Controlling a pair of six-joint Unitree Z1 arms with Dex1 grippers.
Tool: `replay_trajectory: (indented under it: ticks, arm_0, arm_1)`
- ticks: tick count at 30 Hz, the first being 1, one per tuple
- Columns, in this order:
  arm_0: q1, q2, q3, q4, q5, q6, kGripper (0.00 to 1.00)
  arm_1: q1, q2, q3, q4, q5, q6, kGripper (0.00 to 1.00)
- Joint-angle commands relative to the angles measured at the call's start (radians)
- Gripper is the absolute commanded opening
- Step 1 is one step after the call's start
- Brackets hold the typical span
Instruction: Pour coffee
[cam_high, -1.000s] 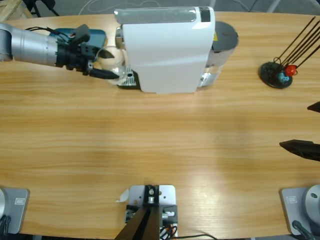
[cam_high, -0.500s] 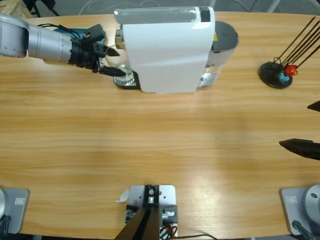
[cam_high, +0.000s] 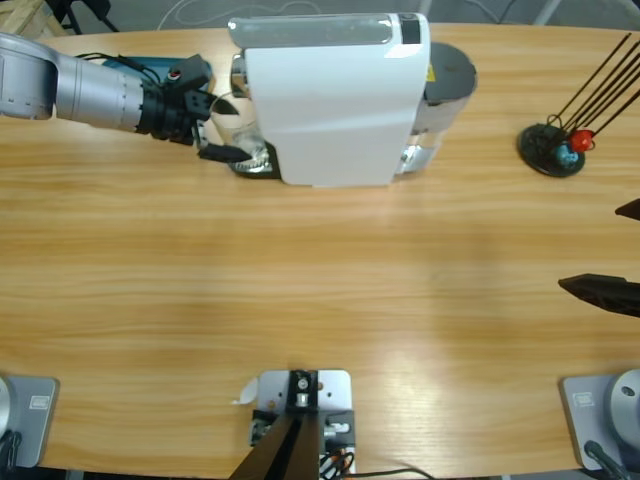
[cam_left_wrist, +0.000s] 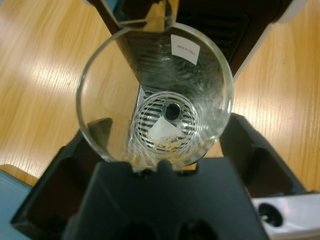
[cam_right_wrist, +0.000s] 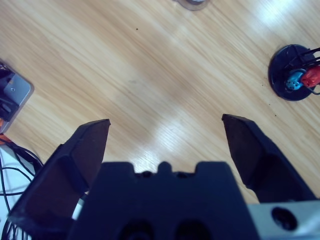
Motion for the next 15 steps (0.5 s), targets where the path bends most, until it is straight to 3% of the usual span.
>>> replay_trajectory:
  ticks: [1,4,9,11,13,15]
  arm_0:
    - [0.112,-0.135,0.079,0.004,-0.093,-0.052,1.000]
    - [0.145,-0.241,0.147,0.004,-0.098,-0.080,1.000]
    - [0.118,-0.448,0.326,0.007,0.006,-0.145,1.000]
    - [0.099,-0.511,0.373,0.007,0.104,-0.207,1.000]
    - [0.094,-0.559,0.404,0.010,0.167,-0.275,1.000]
    - [0.060,-0.600,0.424,0.017,0.221,-0.314,1.000]
  arm_1:
    - [0.003,-0.016,0.013,0.001,-0.024,0.007,1.000]
    - [-0.010,0.015,-0.042,-0.003,-0.087,0.004,1.000]
    - [-0.286,0.167,-0.273,-0.031,-0.044,-0.037,0.984]
    - [-0.376,0.252,-0.364,-0.087,0.039,-0.095,0.740]
    - [-0.465,0.370,-0.486,-0.090,0.207,-0.152,0.610]
    - [-0.500,0.481,-0.605,-0.086,0.286,-0.185,0.000]
